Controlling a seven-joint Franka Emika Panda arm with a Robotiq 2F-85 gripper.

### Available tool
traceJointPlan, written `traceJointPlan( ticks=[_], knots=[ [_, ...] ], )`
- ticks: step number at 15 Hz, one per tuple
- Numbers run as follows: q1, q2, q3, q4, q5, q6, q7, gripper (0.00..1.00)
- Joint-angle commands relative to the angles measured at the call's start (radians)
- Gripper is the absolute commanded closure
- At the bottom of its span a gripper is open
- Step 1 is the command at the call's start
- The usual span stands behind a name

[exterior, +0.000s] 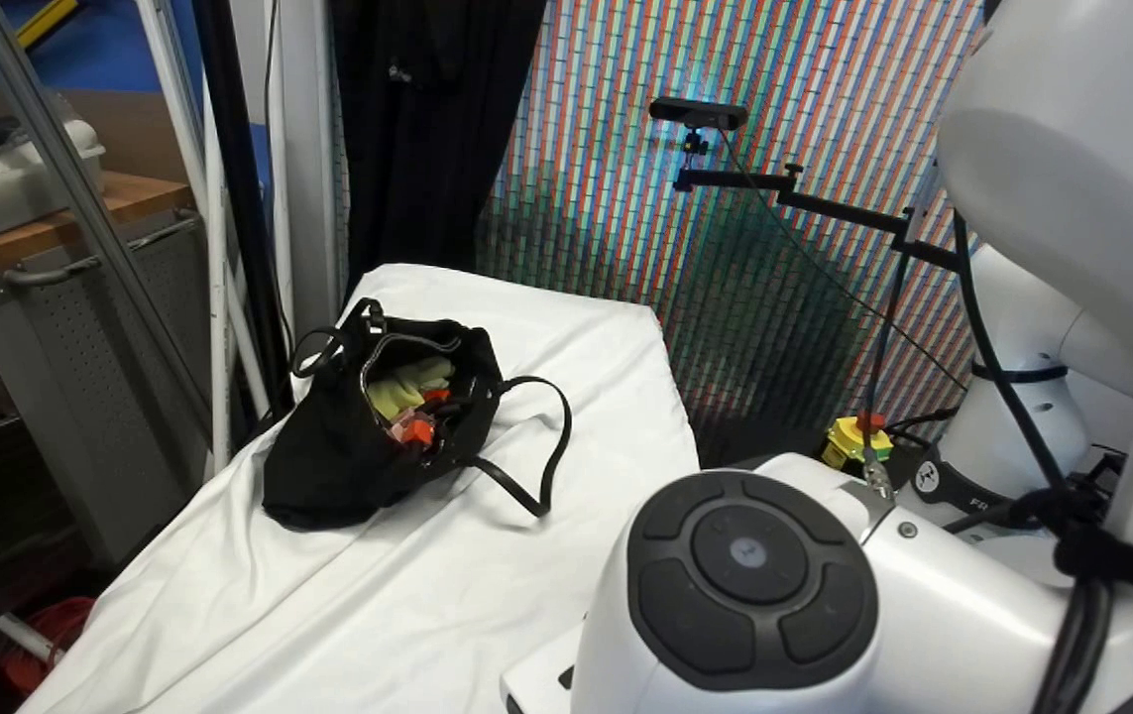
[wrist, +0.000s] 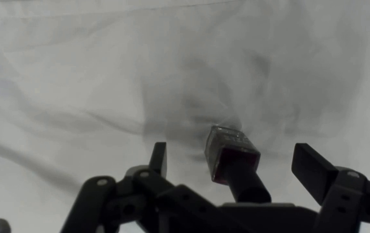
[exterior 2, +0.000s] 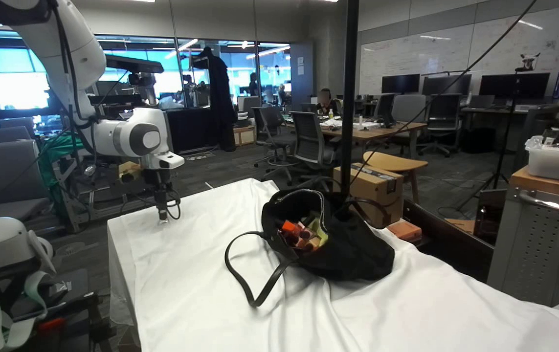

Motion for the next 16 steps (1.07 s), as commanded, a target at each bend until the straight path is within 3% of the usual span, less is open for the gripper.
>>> traceJointPlan(
  ticks=[1,16],
  knots=[
    [0.010,0.024,-0.012,0.022,0.036,0.018,-0.022,0.00],
    [0.002,0.046,-0.008,0.036,0.101,0.013,-0.071,0.00]
  ],
)
